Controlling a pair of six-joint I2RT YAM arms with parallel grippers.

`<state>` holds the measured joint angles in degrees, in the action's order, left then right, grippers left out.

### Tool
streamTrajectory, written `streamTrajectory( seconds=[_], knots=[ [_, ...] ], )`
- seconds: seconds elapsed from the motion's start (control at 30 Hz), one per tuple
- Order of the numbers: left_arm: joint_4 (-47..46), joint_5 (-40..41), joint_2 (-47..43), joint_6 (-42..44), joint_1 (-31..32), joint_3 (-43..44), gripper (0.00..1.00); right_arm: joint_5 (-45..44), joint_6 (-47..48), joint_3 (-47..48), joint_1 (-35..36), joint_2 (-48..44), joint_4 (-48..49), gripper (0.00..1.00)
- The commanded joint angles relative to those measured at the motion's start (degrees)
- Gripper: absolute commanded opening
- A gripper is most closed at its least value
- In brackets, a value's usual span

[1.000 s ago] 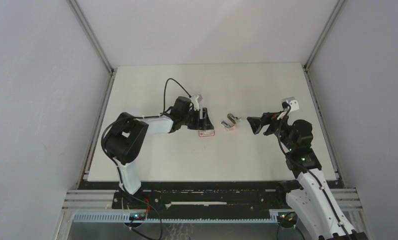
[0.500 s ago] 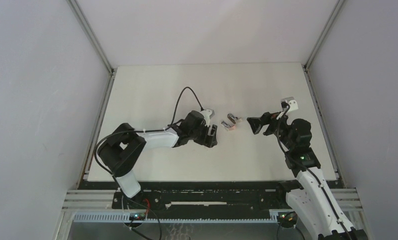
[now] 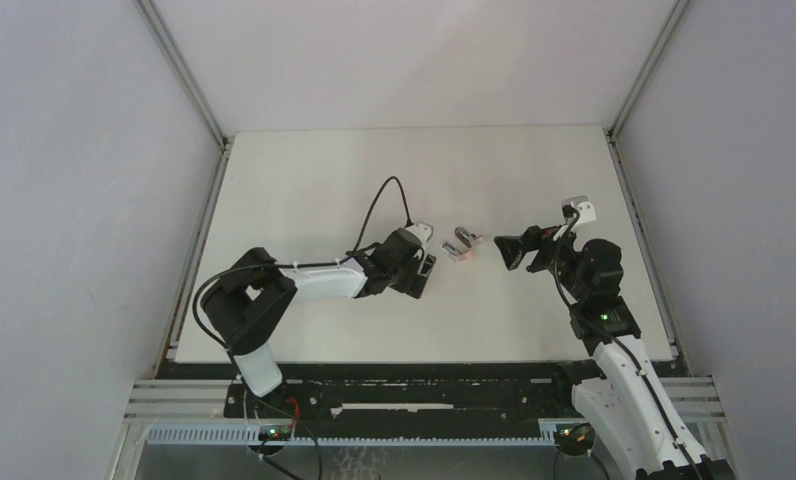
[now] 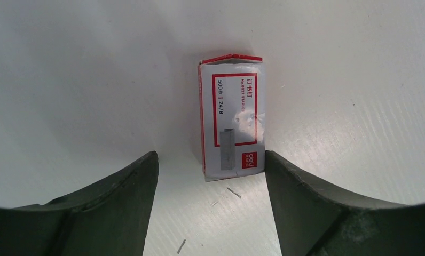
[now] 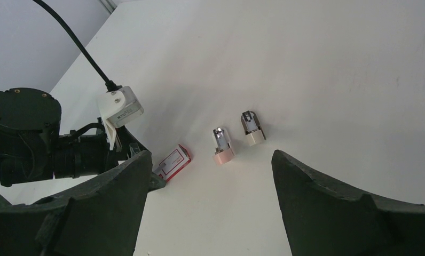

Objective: Load the staples into the stapler

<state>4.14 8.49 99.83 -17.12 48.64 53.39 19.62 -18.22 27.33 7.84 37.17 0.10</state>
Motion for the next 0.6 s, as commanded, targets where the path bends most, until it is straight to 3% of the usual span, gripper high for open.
streamTrajectory(
  seconds=[0.0, 0.3, 0.57],
  knots=[
    [-0.17, -0.06, 1.72, 1.84, 0.14, 2.69, 0.76, -0.14, -1.23, -0.08, -0.45, -0.61, 1.73, 0.82],
    [-0.08, -3.72, 4.66, 4.09, 0.32, 5.30, 0.67, -0.50, -1.12, -0.17, -0.54, -0.77, 1.65, 0.82],
    [0.91, -3.75, 4.48, 6.36, 0.83, 4.09, 0.38, -0.06, -1.74, -0.35, -0.61, -1.13, 1.69, 0.81]
  ],
)
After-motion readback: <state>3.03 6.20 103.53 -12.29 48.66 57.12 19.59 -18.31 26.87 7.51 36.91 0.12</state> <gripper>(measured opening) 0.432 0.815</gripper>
